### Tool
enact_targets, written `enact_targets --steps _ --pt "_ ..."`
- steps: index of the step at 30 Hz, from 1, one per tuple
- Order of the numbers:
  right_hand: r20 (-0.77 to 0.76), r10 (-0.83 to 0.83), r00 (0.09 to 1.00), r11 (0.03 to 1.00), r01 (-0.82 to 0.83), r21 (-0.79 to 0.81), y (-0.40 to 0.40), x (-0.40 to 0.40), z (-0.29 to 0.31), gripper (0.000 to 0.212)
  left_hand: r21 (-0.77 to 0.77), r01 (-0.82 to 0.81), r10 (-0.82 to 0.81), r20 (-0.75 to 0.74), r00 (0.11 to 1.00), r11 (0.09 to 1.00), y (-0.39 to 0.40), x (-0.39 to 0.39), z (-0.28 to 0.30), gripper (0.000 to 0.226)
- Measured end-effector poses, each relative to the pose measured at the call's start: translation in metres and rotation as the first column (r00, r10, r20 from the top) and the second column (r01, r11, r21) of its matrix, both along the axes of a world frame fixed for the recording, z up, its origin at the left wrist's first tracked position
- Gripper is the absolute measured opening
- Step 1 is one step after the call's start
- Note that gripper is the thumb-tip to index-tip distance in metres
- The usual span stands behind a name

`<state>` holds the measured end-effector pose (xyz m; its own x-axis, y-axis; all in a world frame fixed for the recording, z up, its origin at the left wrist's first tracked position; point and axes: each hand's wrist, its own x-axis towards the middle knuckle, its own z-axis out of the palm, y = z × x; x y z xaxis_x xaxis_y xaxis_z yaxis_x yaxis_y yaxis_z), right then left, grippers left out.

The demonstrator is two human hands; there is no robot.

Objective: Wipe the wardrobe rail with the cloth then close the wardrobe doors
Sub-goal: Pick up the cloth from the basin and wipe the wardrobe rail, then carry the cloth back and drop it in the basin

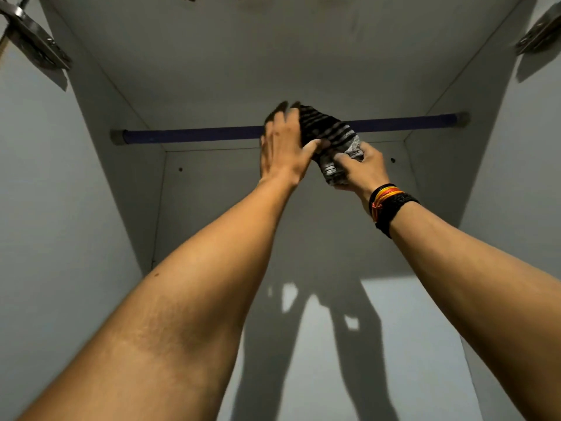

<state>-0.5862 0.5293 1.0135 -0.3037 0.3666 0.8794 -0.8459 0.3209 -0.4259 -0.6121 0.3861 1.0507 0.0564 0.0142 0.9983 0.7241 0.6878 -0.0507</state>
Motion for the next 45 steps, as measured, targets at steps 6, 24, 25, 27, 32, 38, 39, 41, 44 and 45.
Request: enact_targets --steps 6,24,25,27,32,38,39,41,44,45 --pt "0.149 0.030 0.988 0.997 -0.040 0.063 -0.017 0.014 -0.018 0.021 0.374 0.564 -0.645 0.137 0.752 0.736 -0.027 0.003 -0.026 0.088" --pt "0.592 -0.113 0.798 0.993 0.077 0.086 -0.030 0.053 -0.150 0.016 0.469 0.602 -0.503 0.855 -0.126 0.646 -0.094 0.007 -0.202 0.044" --pt "0.613 -0.088 0.785 0.996 0.060 0.066 -0.025 0.063 -0.156 0.020 0.507 0.565 -0.538 0.833 -0.128 0.650 -0.093 0.011 -0.210 0.041" --pt "0.663 -0.011 0.749 1.000 -0.003 0.020 -0.014 0.083 -0.169 0.023 0.585 0.494 -0.613 0.780 -0.126 0.643 -0.092 0.020 -0.227 0.041" --pt "0.737 0.223 0.638 0.975 -0.158 -0.158 0.015 0.126 -0.228 0.020 0.722 0.387 -0.724 0.667 -0.172 0.573 -0.074 0.053 -0.292 0.027" --pt "0.836 0.349 0.423 0.937 -0.161 -0.310 0.037 0.154 -0.359 0.015 0.858 0.151 -0.815 0.513 -0.269 0.491 -0.050 0.107 -0.434 0.020" --pt "0.845 0.369 0.387 0.929 -0.167 -0.329 0.038 0.157 -0.379 0.014 0.860 0.107 -0.814 0.507 -0.283 0.498 -0.050 0.115 -0.455 0.020" --pt "0.859 0.420 0.292 0.907 -0.159 -0.389 0.034 0.170 -0.434 0.017 0.858 -0.006 -0.817 0.487 -0.308 0.513 -0.055 0.139 -0.511 0.019" --pt "0.862 0.476 0.176 0.879 -0.132 -0.458 0.027 0.186 -0.508 0.020 0.842 -0.118 -0.819 0.465 -0.335 0.526 -0.066 0.172 -0.578 0.016" --pt "0.864 0.487 0.127 0.873 -0.118 -0.474 0.022 0.194 -0.536 0.016 0.839 -0.160 -0.827 0.448 -0.340 0.520 -0.072 0.185 -0.603 0.015"
